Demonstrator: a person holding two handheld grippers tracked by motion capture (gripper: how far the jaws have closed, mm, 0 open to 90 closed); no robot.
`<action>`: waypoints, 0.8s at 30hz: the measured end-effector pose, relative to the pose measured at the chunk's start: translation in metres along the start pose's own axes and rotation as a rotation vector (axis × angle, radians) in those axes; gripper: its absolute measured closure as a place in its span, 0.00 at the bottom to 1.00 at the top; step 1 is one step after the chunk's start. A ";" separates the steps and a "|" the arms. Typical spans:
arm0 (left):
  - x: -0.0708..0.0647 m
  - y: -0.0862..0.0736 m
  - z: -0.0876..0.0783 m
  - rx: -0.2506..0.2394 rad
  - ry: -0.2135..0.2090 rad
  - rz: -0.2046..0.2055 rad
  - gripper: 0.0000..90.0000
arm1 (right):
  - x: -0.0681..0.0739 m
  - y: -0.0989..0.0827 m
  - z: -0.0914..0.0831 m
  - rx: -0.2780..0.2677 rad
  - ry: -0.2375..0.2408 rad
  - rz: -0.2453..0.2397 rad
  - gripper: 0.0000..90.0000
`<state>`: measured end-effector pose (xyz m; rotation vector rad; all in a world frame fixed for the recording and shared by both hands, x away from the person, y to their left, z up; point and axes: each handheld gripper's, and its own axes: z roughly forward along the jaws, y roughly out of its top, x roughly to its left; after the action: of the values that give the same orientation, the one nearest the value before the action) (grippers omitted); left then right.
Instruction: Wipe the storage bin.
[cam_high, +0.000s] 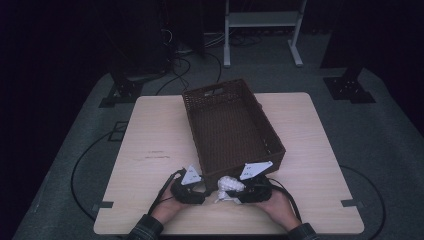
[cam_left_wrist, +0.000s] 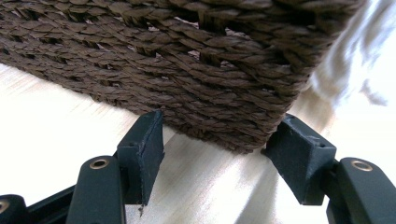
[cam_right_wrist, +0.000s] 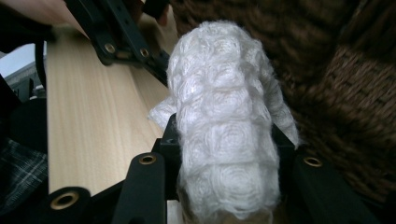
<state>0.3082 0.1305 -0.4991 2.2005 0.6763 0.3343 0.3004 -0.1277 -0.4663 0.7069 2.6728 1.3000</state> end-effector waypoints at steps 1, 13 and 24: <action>0.000 0.000 0.000 0.000 0.000 0.000 0.40 | 0.001 0.002 -0.003 -0.008 -0.002 -0.004 0.68; 0.000 0.000 0.000 -0.002 -0.001 -0.006 0.40 | 0.011 0.024 -0.032 -0.125 -0.001 -0.036 0.68; -0.001 0.000 0.000 -0.004 -0.002 -0.010 0.40 | 0.016 0.037 -0.037 -0.165 0.008 -0.052 0.68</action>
<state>0.3077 0.1300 -0.4993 2.1930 0.6853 0.3276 0.2895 -0.1275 -0.4128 0.6093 2.5338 1.4907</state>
